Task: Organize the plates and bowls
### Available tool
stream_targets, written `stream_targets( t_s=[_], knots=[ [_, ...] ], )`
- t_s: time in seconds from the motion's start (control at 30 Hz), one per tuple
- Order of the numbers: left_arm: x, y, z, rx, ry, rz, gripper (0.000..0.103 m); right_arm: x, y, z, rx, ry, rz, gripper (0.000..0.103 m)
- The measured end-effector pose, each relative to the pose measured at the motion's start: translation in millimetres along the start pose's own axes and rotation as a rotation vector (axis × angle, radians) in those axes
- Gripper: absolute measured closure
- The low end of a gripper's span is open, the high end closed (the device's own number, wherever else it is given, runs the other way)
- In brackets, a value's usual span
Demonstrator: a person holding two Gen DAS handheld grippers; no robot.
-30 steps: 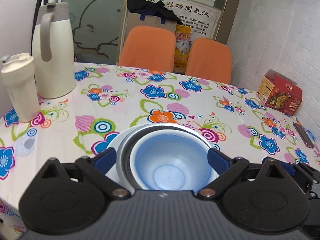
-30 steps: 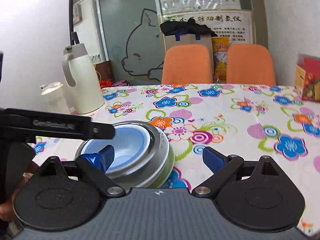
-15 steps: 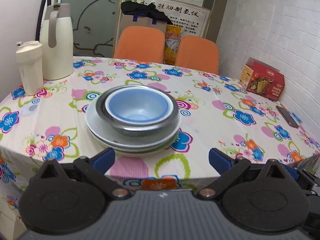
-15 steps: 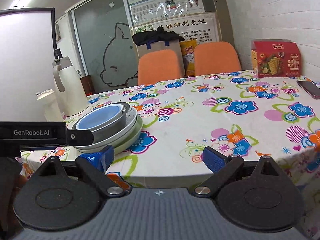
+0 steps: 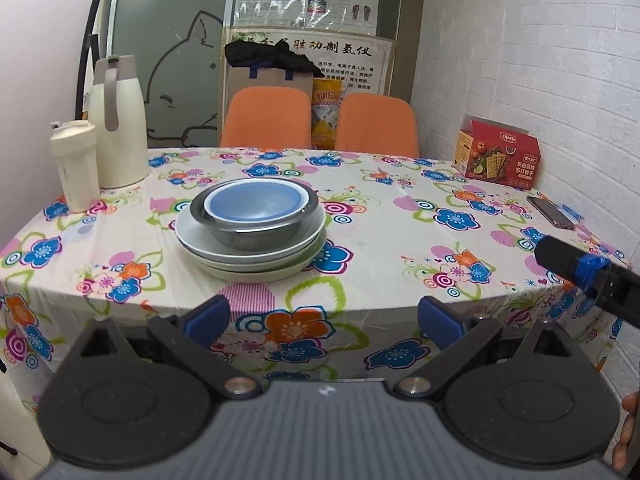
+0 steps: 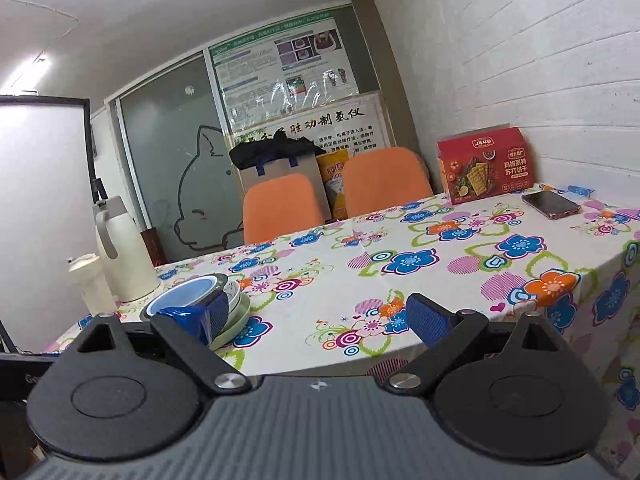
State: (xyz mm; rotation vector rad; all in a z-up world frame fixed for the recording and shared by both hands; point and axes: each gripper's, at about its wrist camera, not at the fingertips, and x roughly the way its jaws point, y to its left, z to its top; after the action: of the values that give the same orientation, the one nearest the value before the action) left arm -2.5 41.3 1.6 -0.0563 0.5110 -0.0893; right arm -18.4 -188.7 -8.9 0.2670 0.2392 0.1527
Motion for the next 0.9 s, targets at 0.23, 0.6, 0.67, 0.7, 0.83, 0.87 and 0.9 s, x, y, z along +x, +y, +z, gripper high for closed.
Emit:
stream_targets(
  t_s=[0.23,0.6,0.67,0.7,0.83,0.87,0.9],
  knots=[
    [-2,-2,-5,-0.001,0.002,0.0,0.005,-3,14,-10,-0.072,0.032,0.03,0.02],
    [2,2,-6,-0.006,0.01,0.057,0.005,16,5,-19,-0.08,0.146,-0.038,0.02],
    [2,3,-6,-0.006,0.009,0.067,0.005,17,4,-20,-0.074,0.155,-0.04,0.02],
    [1,3,-6,-0.007,0.009,0.074,0.005,17,4,-21,-0.073,0.16,-0.036,0.02],
    [3,4,-6,-0.009,0.026,0.083,0.005,18,8,-23,-0.081,0.172,-0.019,0.02],
    [3,5,-6,-0.012,0.031,0.083,0.005,18,9,-23,-0.085,0.174,-0.015,0.02],
    [4,5,-6,-0.013,0.033,0.083,0.005,18,10,-23,-0.087,0.175,-0.012,0.02]
  ],
)
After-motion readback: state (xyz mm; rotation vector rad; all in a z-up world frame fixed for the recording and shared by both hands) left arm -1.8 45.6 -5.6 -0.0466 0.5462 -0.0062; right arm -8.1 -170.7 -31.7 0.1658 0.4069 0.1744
